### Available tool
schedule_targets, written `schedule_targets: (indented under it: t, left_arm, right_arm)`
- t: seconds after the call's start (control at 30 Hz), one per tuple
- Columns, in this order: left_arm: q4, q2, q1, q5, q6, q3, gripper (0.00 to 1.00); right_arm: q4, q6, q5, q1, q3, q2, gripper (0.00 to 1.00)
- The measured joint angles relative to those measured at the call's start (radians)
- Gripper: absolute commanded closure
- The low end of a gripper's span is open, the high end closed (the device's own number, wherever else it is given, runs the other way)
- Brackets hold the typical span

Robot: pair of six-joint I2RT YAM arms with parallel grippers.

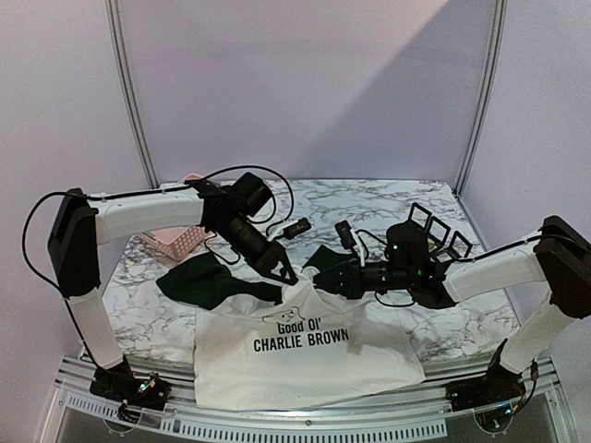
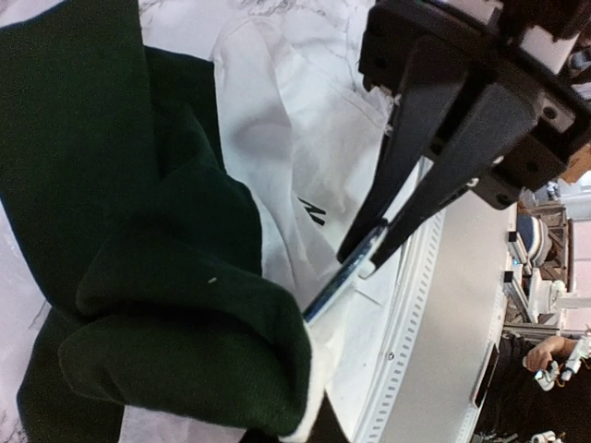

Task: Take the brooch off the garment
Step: Remove the brooch from the crumpled clothing.

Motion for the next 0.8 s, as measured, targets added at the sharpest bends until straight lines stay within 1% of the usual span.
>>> schedule_targets:
  t: [0.53, 0.8]
  left_arm:
    - [0.021, 0.000, 0.002, -0.005, -0.014, 0.000, 1.00]
    - [0.039, 0.000, 0.013, -0.006, -0.032, 0.000, 1.00]
  right_arm:
    - [-0.146, -0.077, 0.087, 0.009, 0.039, -0.017, 1.00]
    - [-0.159, -0.086, 0.106, 0.011, 0.036, -0.021, 1.00]
